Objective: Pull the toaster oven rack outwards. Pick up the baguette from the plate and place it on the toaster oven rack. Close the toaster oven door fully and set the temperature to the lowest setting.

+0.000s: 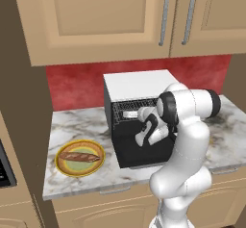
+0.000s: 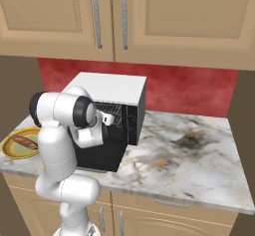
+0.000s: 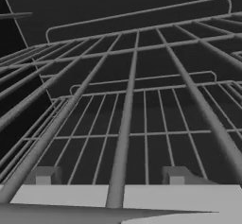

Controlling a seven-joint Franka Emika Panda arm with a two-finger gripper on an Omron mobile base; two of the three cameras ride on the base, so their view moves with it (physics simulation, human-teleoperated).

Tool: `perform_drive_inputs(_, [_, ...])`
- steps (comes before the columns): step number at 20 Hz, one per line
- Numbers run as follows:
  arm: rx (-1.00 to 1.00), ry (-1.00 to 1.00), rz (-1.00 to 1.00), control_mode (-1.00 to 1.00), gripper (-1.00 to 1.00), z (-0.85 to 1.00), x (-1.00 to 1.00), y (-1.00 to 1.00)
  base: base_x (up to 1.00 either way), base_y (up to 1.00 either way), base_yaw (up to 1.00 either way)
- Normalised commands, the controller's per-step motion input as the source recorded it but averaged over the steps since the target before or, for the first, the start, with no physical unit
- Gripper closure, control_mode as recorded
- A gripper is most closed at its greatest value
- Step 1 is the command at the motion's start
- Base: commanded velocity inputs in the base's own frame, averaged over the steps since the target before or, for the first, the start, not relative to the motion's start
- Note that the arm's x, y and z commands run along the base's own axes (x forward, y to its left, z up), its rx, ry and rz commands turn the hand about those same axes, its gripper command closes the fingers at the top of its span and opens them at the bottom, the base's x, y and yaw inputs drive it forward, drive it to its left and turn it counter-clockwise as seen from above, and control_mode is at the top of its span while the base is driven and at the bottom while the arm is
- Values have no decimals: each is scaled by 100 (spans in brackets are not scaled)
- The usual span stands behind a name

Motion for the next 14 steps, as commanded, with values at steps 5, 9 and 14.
perform_drive_inputs(5, [4, 69, -7, -100, -100, -62, 2, 6, 0, 0, 0])
perform_drive_inputs(9, [8, 81, -11, -100, -100, -50, -15, 23, 0, 0, 0])
perform_drive_inputs(14, [7, 90, -12, -100, -100, -44, -40, 33, 0, 0, 0])
